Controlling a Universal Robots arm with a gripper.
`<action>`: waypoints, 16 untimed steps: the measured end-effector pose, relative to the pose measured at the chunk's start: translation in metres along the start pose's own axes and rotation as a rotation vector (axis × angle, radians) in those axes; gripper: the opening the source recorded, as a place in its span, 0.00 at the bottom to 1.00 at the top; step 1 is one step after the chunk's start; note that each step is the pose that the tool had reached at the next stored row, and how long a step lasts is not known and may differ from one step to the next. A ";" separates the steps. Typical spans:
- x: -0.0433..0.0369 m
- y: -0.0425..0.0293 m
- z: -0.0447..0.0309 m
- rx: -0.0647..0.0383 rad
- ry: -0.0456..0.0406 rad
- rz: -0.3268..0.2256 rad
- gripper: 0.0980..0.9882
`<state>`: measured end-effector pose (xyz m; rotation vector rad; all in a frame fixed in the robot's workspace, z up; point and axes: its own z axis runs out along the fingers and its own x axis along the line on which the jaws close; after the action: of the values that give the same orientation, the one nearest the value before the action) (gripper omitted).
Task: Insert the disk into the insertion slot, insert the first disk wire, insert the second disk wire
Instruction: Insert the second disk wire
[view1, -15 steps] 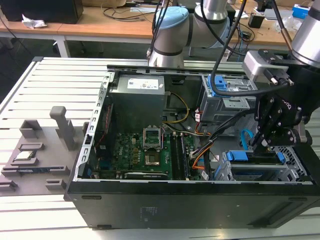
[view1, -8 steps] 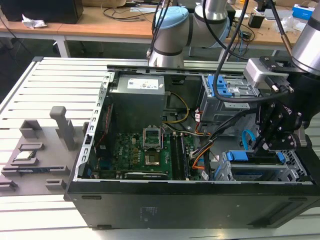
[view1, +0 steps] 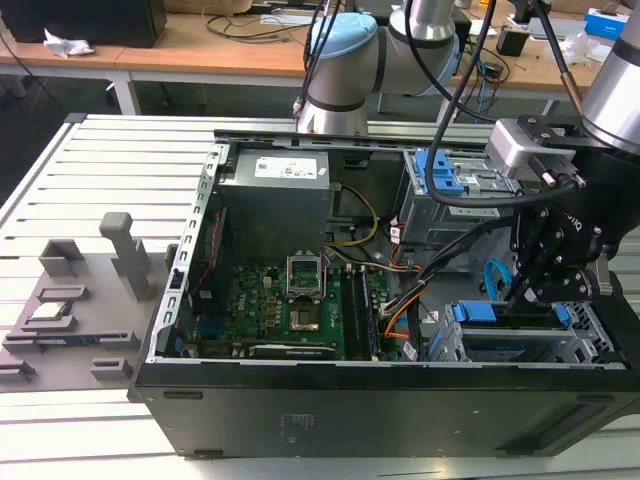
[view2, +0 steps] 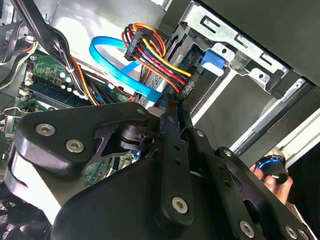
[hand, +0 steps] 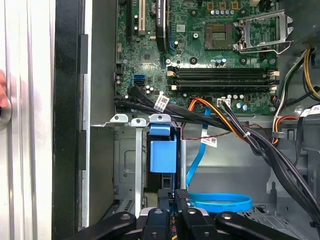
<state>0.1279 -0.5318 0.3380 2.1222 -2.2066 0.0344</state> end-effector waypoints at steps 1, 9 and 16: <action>0.0000 0.0000 0.0000 0.000 -0.0001 0.000 0.07; 0.0005 0.0003 -0.0072 0.000 -0.0008 0.000 0.07; 0.0005 0.0003 -0.0074 0.000 -0.0007 0.000 0.07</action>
<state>0.1279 -0.5318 0.3454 2.1225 -2.2070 0.0337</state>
